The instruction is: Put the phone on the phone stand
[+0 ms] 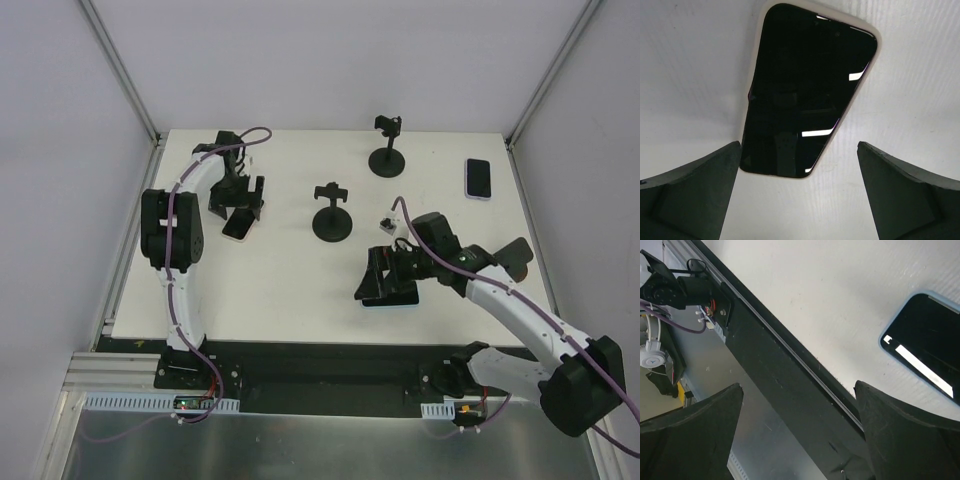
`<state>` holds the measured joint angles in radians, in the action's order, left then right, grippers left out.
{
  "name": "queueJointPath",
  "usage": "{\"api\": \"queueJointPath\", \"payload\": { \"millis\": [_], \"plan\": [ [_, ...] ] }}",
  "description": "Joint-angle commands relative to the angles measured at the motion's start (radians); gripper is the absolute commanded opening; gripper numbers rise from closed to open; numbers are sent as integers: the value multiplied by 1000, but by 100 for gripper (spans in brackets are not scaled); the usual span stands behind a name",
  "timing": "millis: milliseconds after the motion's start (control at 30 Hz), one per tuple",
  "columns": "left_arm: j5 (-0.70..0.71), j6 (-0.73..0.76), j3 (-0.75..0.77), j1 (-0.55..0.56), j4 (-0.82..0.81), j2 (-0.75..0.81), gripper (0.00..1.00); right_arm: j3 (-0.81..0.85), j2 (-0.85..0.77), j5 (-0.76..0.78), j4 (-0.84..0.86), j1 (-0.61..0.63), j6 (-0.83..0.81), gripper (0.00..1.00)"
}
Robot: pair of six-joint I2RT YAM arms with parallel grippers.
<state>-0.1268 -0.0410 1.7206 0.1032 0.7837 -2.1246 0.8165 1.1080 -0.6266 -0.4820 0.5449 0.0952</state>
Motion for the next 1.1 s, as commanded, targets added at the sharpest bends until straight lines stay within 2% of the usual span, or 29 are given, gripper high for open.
{"api": "queueJointPath", "payload": {
  "millis": [0,233,333,467,567,600,633,700,733,767,900,1067],
  "plan": [
    [18,79,53,-8,52,-12,99,-8,-111,33,-35,9,-8,96],
    [15,124,43,-10,77,-63,99,65,-163,87,-168,10,-65,96],
    [-17,131,51,-10,80,-81,96,76,-172,77,-193,9,-54,96],
    [15,115,42,0,80,-92,89,111,-188,119,-299,9,-69,96],
    [91,61,24,44,80,-98,75,112,-217,188,-325,9,-51,96],
    [163,29,14,56,78,-106,49,112,-221,205,-325,9,-45,96],
    [156,-65,4,65,94,-101,40,113,-224,232,-326,10,-37,96],
    [98,-138,-74,94,86,-72,33,139,-217,255,-340,10,-40,96],
    [105,-192,-105,104,78,-55,11,151,-211,281,-343,10,-41,96],
    [128,-229,-139,111,72,-34,2,162,-200,292,-346,10,-40,96],
    [138,-322,-358,165,31,118,0,159,-188,317,-307,9,-9,96],
    [-66,-440,-617,231,-142,336,0,81,-166,268,-195,10,60,96]
  ]
}}
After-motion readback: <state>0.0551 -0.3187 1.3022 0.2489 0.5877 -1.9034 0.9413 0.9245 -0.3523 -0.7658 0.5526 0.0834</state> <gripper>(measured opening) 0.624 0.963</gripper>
